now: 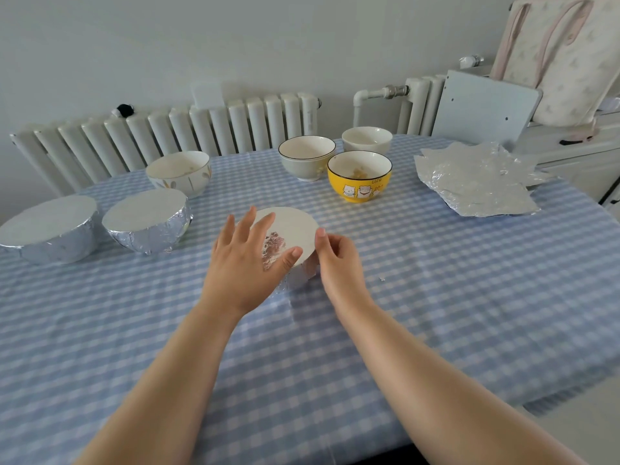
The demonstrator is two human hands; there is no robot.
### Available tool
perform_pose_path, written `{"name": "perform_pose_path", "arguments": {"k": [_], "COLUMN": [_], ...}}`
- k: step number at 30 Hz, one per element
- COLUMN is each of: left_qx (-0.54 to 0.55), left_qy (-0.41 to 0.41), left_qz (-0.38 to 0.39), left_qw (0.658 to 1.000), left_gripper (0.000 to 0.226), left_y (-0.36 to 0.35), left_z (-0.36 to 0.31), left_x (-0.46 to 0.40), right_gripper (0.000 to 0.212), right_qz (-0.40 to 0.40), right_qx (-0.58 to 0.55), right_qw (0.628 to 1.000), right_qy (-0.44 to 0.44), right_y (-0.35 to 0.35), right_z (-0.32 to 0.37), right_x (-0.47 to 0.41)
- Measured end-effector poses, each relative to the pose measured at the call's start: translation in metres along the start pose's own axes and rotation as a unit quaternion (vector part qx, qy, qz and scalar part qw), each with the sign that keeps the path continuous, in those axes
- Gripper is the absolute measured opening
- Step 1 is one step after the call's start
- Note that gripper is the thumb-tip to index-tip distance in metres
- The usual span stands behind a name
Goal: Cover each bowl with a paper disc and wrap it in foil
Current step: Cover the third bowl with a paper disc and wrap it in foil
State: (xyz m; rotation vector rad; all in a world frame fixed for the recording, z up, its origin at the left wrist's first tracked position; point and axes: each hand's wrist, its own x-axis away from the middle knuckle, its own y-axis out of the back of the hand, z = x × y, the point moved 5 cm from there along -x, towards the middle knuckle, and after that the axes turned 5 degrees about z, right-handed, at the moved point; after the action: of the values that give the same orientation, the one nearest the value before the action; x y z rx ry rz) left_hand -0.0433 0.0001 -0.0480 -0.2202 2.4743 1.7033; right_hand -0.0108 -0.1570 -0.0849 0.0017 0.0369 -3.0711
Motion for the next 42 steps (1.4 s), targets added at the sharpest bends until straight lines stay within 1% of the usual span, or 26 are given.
{"name": "perform_pose_path", "arguments": {"k": [2, 4, 8, 12, 19, 24, 30, 34, 38, 42], "left_qx": [0.006, 0.005, 0.004, 0.036, 0.141, 0.171, 0.201, 0.204, 0.195, 0.182], "left_qy": [0.006, 0.011, 0.017, 0.033, 0.053, 0.072, 0.083, 0.084, 0.087, 0.085], "left_qz": [0.001, 0.006, -0.001, -0.012, -0.055, -0.058, -0.057, -0.059, -0.062, -0.063], "left_qw": [1.0, 1.0, 1.0, 0.999, 0.987, 0.981, 0.974, 0.973, 0.975, 0.977], "left_gripper": [0.103, 0.105, 0.109, 0.111, 0.103, 0.1, 0.099, 0.099, 0.1, 0.1], "left_y": [0.0, 0.0, 0.0, 0.0, 0.004, 0.003, 0.004, 0.005, 0.004, 0.004], "left_z": [-0.001, -0.001, -0.001, 0.003, 0.015, 0.021, 0.025, 0.025, 0.024, 0.021], "left_x": [0.0, 0.0, 0.001, 0.004, 0.012, 0.012, 0.011, 0.011, 0.011, 0.01], "right_gripper": [0.035, 0.03, 0.032, 0.034, 0.026, 0.018, 0.015, 0.005, 0.016, 0.021], "right_qz": [-0.025, -0.039, -0.068, -0.076, -0.058, -0.052, -0.044, -0.054, -0.051, -0.045], "right_qx": [-0.022, -0.034, -0.043, -0.093, -0.132, -0.145, -0.16, -0.206, -0.262, -0.297], "right_qw": [0.999, 0.998, 0.997, 0.993, 0.99, 0.988, 0.986, 0.977, 0.963, 0.951], "right_qy": [-0.02, -0.021, -0.009, -0.011, -0.009, -0.016, -0.024, -0.022, -0.044, -0.068], "right_y": [-0.002, -0.007, -0.009, -0.014, -0.024, -0.029, -0.033, -0.035, -0.036, -0.035], "right_z": [-0.004, -0.006, -0.004, -0.001, 0.009, 0.014, 0.017, 0.016, 0.011, 0.008], "right_x": [0.006, 0.01, 0.01, 0.009, 0.003, -0.001, -0.008, -0.011, -0.016, -0.018]}}
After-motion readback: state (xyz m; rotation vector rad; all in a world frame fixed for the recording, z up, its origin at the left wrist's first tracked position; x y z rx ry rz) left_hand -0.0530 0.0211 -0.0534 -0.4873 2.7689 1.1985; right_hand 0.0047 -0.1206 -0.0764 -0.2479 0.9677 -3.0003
